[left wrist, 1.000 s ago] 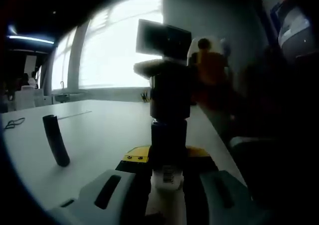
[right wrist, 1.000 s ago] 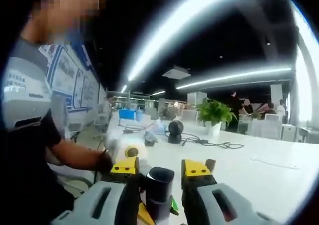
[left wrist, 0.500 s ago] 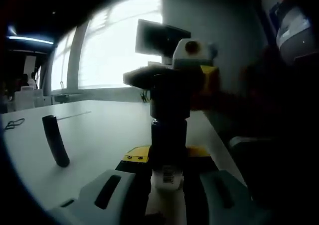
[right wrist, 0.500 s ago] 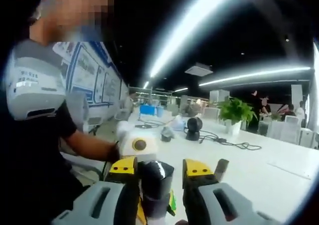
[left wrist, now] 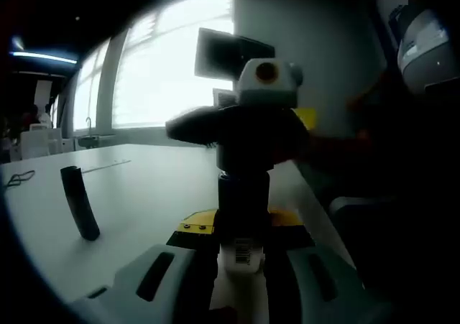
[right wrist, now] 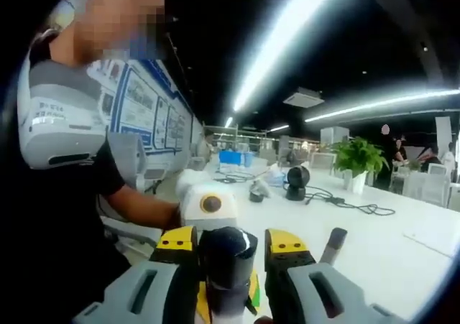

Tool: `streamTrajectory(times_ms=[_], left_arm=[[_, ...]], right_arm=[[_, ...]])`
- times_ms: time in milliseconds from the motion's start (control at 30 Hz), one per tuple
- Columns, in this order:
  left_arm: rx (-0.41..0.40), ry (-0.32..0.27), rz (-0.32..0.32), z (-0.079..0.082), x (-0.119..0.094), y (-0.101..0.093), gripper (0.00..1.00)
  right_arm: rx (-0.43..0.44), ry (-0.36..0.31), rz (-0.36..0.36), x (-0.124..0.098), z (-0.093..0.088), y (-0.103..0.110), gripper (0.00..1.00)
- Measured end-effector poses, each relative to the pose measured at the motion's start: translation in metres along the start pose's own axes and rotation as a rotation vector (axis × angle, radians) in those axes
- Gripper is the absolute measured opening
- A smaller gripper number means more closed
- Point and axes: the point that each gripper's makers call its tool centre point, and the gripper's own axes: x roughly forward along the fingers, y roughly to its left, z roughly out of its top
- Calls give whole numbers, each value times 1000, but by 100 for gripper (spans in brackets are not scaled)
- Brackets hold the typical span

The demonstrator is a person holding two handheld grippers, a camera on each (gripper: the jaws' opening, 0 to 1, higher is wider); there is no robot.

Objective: Pick up cosmetic bottle twist off cap place on table pick up cap screw tight cap place on table

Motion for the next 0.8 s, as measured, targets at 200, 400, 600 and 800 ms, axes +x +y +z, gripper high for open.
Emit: streamTrajectory(times_ms=[200, 400, 600, 800], left_arm=[[3, 0, -1, 0, 0, 0, 14], [0, 0, -1, 0, 0, 0, 14], [16, -1, -6, 1, 1, -2, 14], [8, 0, -4, 1, 1, -1, 14]], right_arm=[[-8, 5, 8, 2, -1, -1, 30], [-13, 7, 31, 1, 0, 3, 21], [-17, 17, 44, 1, 0, 6, 21], [7, 25, 21, 2, -1, 5, 20]])
